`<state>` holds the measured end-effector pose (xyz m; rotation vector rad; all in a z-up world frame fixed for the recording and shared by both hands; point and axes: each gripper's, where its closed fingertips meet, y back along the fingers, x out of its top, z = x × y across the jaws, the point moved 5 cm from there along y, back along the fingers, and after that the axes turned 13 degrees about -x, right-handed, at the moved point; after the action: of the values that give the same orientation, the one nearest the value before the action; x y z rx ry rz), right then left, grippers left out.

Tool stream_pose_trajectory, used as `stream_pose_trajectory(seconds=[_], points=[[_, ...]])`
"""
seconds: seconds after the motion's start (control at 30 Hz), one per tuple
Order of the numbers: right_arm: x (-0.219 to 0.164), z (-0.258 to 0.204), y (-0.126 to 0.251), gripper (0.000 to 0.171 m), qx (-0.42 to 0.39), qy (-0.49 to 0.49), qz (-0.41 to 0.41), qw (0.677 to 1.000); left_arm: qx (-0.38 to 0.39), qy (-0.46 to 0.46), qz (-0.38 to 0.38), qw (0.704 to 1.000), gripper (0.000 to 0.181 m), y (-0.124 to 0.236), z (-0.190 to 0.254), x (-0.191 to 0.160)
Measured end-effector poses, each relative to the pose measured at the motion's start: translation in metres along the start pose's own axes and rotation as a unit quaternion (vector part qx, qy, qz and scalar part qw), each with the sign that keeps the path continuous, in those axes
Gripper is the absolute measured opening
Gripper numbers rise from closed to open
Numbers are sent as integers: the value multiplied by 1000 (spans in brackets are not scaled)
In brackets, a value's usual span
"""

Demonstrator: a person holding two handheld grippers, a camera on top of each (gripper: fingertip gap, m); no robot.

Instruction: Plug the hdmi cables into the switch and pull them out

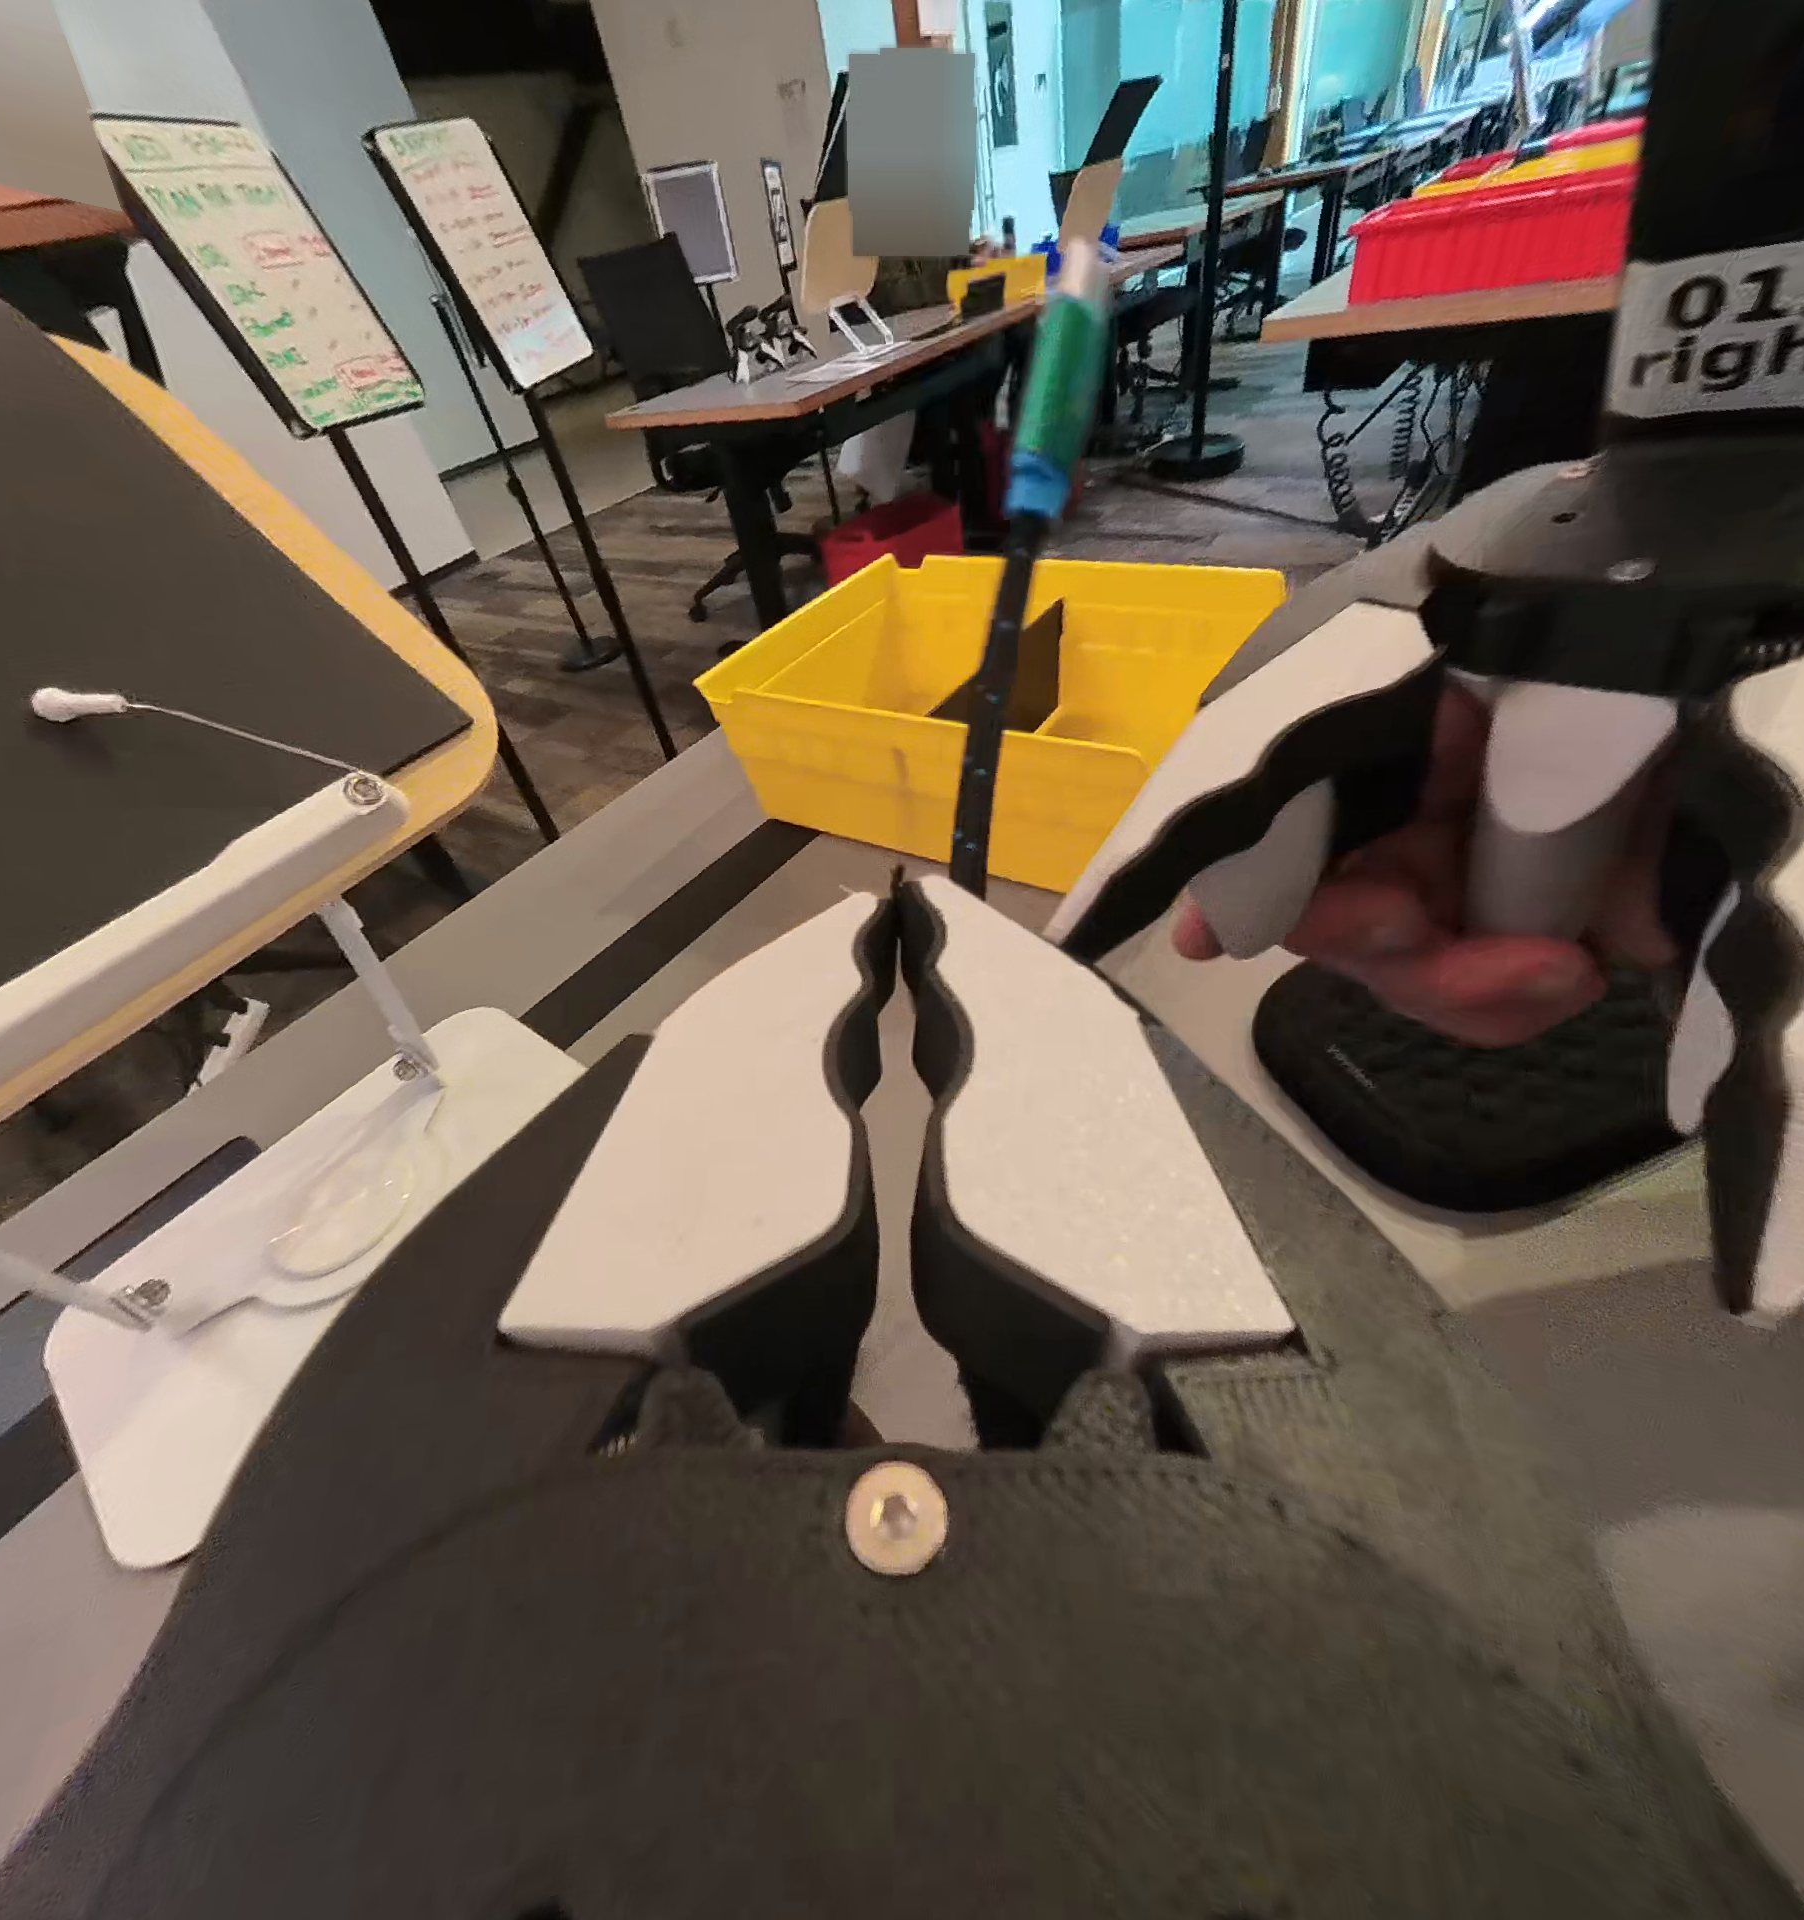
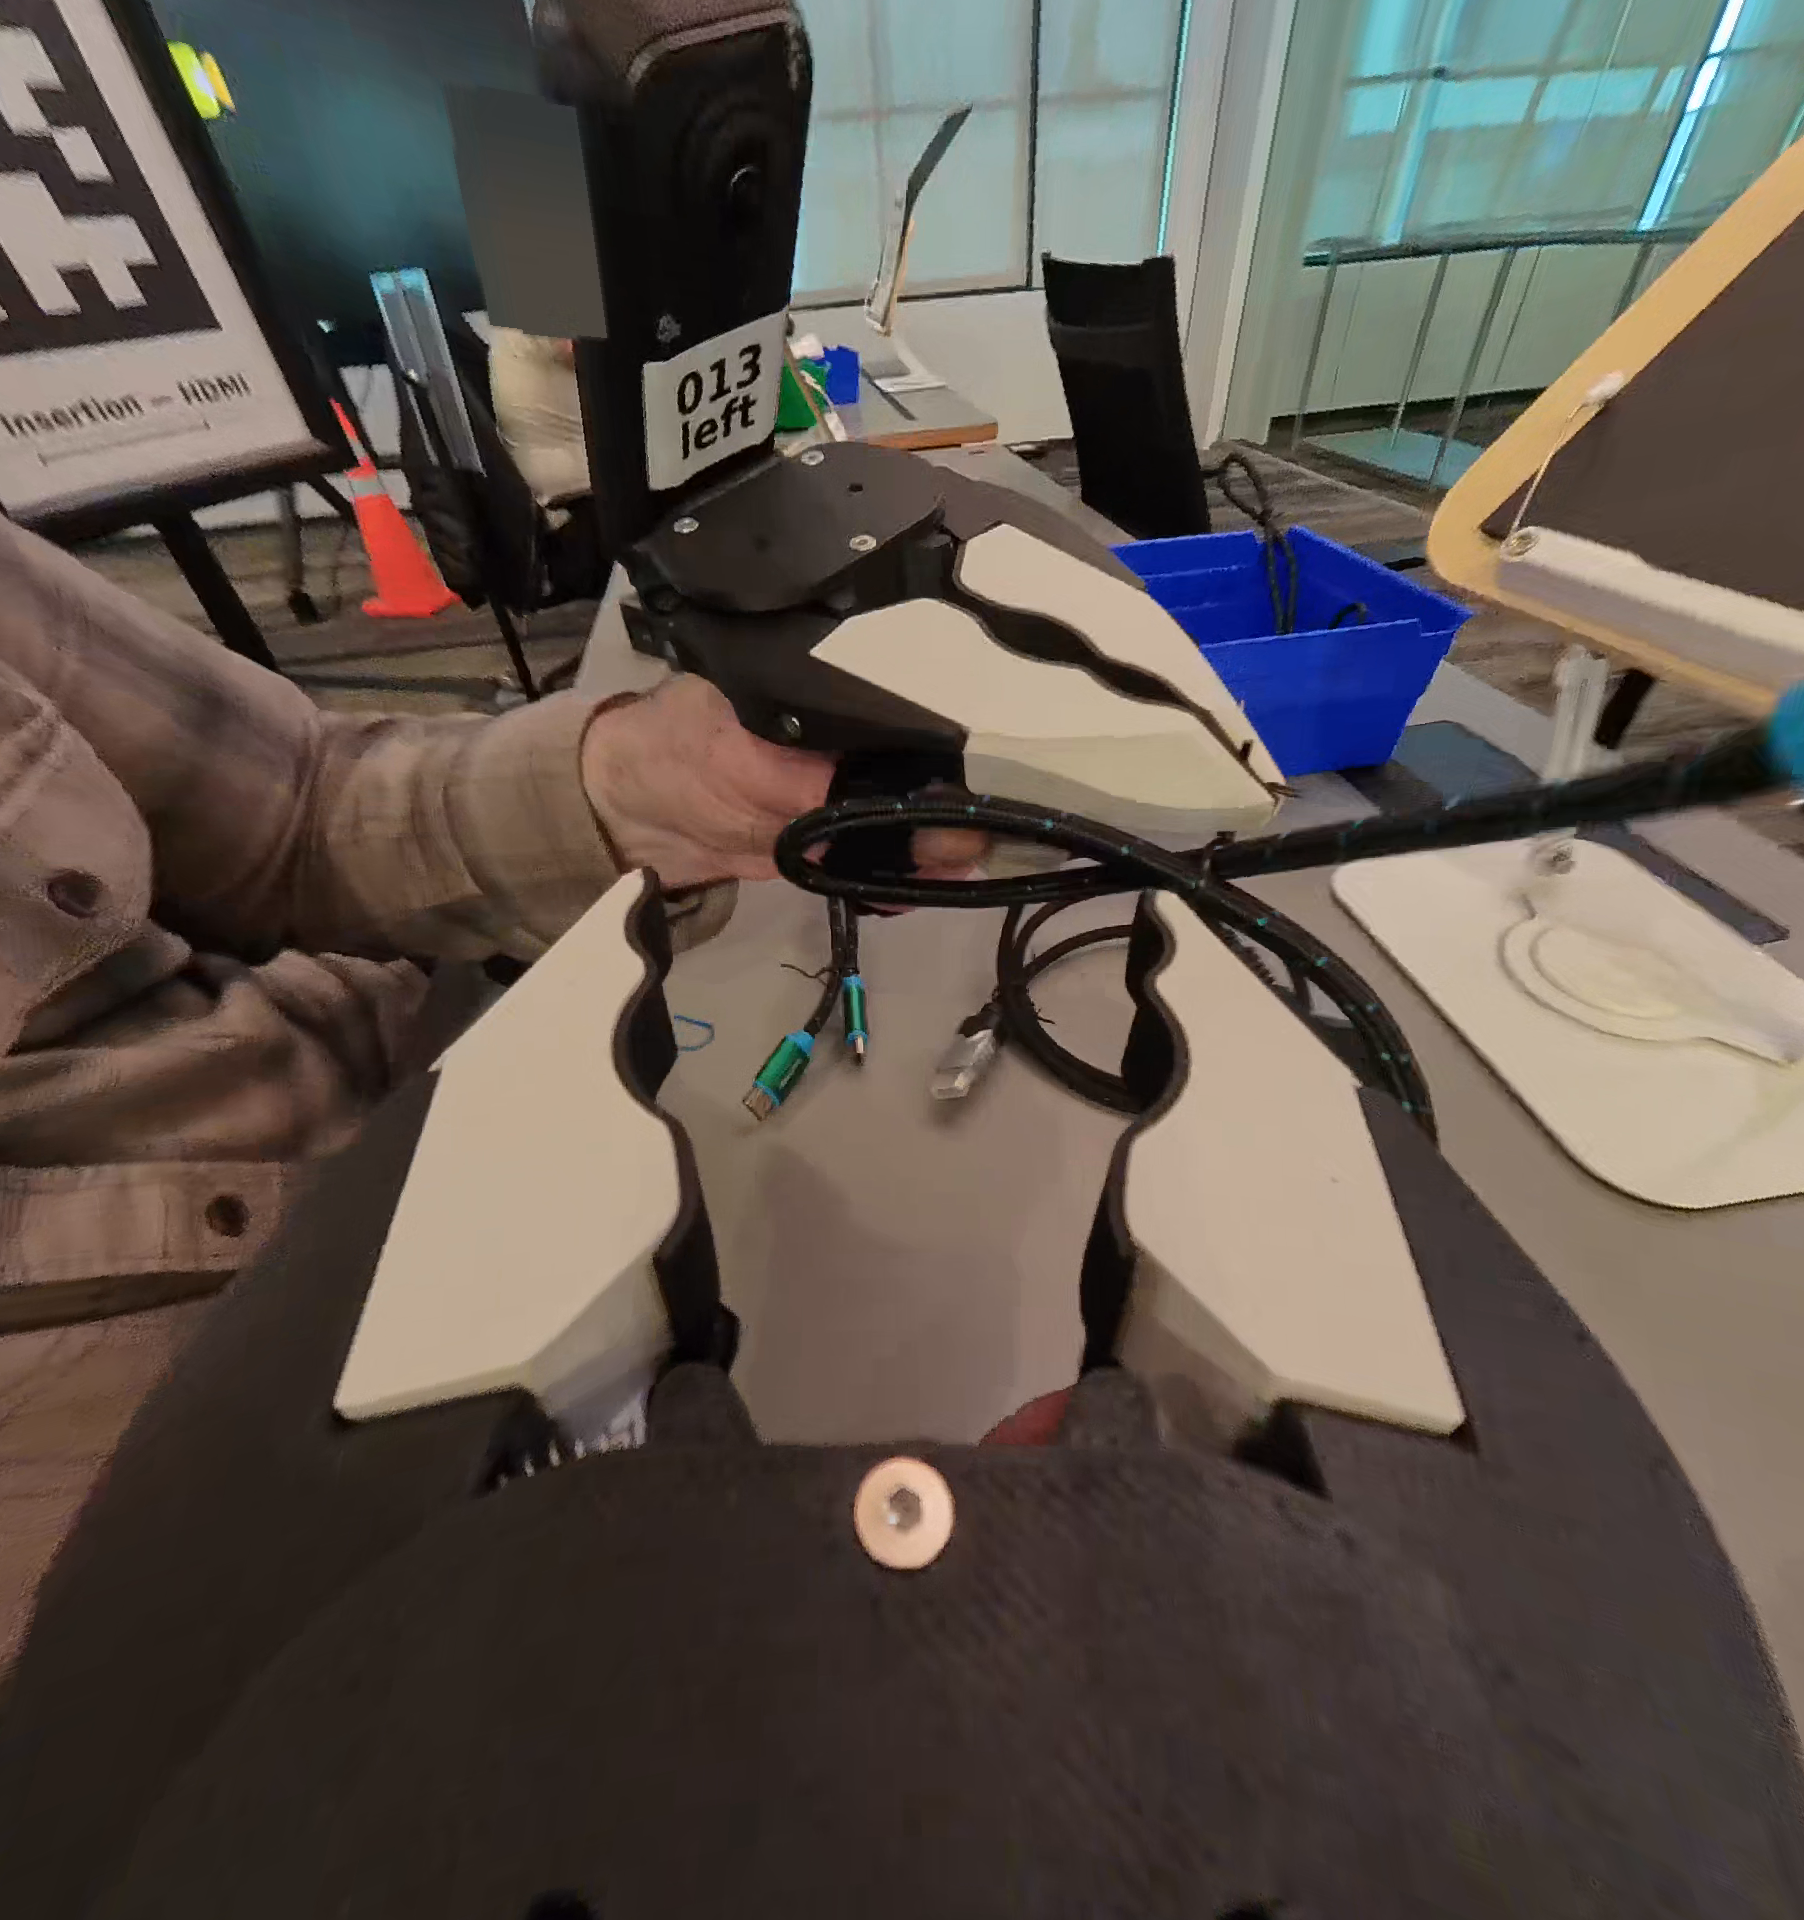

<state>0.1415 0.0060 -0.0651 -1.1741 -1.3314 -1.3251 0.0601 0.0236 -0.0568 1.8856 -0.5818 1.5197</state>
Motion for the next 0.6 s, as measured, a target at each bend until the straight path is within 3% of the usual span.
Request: stream_pose_trajectory(seconds=[0.2, 0.4, 0.5, 0.6], points=[[19, 2, 20, 75, -19, 1, 48, 999, -1, -6, -36, 999, 0, -5, 4, -5], [25, 12, 28, 78, -49, 38, 67, 996, -28, 26, -38, 999, 0, -7, 8, -11], [19, 23, 31, 82, -132, 162, 45, 977, -42, 60, -29, 997, 0, -7, 6, -13], [10, 18, 27, 80, -201, 355, 5, 913, -52, 86, -33, 994, 0, -11, 4, -18]])
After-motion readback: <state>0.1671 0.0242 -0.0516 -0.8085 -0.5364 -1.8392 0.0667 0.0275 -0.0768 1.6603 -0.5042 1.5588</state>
